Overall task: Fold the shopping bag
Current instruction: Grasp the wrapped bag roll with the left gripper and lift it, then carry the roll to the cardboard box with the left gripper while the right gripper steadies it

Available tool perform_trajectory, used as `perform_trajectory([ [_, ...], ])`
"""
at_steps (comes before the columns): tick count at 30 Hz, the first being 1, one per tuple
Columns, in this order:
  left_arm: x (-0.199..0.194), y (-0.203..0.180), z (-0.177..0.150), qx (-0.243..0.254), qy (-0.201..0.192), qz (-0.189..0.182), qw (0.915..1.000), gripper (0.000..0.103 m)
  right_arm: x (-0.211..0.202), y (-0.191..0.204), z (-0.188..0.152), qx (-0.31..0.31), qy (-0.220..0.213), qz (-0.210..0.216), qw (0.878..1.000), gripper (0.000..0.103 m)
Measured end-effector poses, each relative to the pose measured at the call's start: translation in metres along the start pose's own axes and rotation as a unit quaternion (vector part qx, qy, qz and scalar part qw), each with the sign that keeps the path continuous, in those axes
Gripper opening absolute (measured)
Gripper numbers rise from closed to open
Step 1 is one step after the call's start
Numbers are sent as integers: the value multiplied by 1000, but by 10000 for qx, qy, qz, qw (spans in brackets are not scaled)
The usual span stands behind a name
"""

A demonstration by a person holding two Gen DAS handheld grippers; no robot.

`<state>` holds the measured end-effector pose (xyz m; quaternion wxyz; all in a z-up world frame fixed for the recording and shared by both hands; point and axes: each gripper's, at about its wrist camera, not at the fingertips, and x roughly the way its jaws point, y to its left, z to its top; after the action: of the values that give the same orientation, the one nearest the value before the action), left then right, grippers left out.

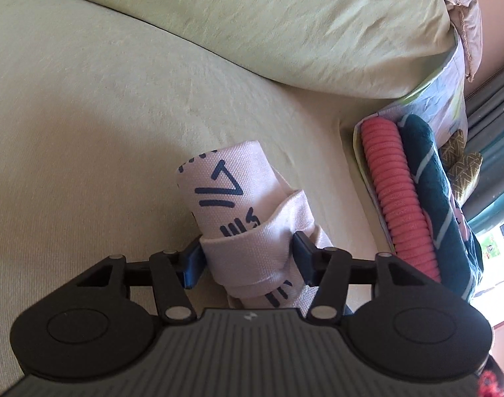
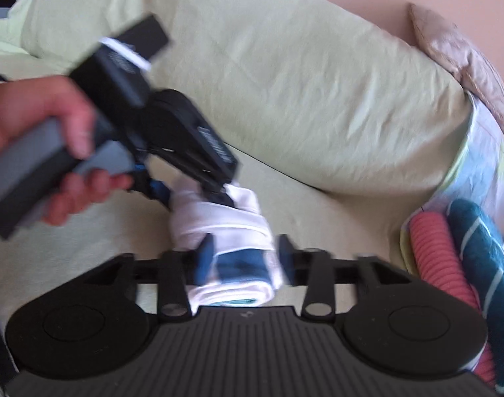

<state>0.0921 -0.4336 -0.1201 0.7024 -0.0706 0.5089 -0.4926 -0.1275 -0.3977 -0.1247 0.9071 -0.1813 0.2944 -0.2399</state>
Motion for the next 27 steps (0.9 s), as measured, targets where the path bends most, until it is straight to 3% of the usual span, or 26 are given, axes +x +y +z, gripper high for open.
perform_trajectory([
  [4, -1, 1, 2, -16, 107, -8, 9999, 58, 12, 30, 1, -854, 96, -228, 9960, 60],
  [9, 2, 3, 8, -6, 294, -32, 9996, 58, 48, 60, -4, -1885, 121, -673, 9797, 61],
  [12, 3, 4, 10, 5, 380, -65, 9993, 58, 57, 60, -5, -2101, -139, -962, 9728, 73],
  [16, 8, 4, 15, 62, 497, -59, 9987, 58, 62, 47, -6, -1878, -103, -518, 9808, 57],
  [19, 15, 2, 19, 118, 551, -32, 9984, 57, 68, 38, -5, -1729, -32, -297, 9845, 52],
  [27, 11, -22, 25, 594, 900, 27, 9942, 54, 61, 19, 5, -1528, 136, -188, 9880, 40],
])
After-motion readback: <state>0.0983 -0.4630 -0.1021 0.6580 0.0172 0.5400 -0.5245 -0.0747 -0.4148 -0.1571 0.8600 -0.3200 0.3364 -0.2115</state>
